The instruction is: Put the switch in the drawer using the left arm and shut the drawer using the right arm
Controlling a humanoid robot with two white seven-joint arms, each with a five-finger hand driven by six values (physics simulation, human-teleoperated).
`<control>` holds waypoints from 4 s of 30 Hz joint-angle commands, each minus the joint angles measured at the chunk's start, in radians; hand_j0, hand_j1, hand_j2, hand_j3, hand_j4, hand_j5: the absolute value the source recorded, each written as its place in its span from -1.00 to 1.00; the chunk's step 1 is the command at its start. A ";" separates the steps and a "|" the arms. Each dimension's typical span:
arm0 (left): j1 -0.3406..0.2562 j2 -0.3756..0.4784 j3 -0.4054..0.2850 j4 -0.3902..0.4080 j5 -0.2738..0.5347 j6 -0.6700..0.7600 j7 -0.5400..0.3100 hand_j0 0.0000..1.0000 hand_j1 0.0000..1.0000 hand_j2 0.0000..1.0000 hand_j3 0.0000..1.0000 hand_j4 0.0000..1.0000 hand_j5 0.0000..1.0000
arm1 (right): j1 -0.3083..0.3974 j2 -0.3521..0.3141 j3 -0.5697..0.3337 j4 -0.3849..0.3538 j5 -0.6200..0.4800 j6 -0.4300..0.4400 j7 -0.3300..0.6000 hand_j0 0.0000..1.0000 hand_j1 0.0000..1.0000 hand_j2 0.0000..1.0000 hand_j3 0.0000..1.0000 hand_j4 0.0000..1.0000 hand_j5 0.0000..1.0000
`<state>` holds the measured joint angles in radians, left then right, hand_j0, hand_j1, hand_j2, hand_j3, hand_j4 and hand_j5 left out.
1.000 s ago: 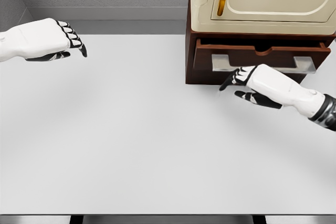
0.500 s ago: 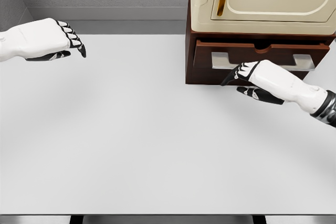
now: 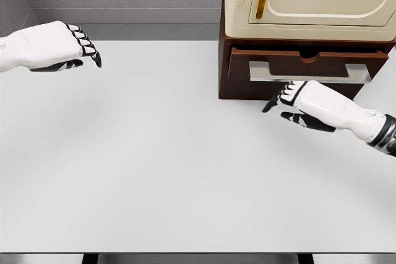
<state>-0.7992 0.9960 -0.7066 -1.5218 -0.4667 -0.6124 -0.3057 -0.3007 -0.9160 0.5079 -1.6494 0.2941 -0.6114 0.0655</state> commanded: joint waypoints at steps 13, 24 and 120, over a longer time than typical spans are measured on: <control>0.000 0.001 0.001 0.000 0.008 0.002 0.000 0.55 0.55 0.55 0.55 0.55 0.55 | -0.014 -0.020 -0.002 0.016 -0.018 0.001 -0.003 0.20 0.20 0.20 0.20 0.20 0.20; 0.000 0.001 0.001 0.009 0.010 0.002 0.000 0.67 0.67 0.67 0.67 0.67 0.67 | -0.011 -0.069 -0.002 -0.013 -0.024 0.001 -0.004 0.17 0.17 0.17 0.17 0.17 0.17; 0.009 0.003 0.018 0.083 0.013 0.002 0.003 1.00 1.00 1.00 1.00 1.00 1.00 | -0.055 -0.086 0.000 0.036 0.020 0.001 0.002 0.27 0.27 0.27 0.27 0.27 0.27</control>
<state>-0.7900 0.9975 -0.6899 -1.4399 -0.4590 -0.6123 -0.3027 -0.3498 -0.9856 0.5078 -1.5922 0.3226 -0.6115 0.0691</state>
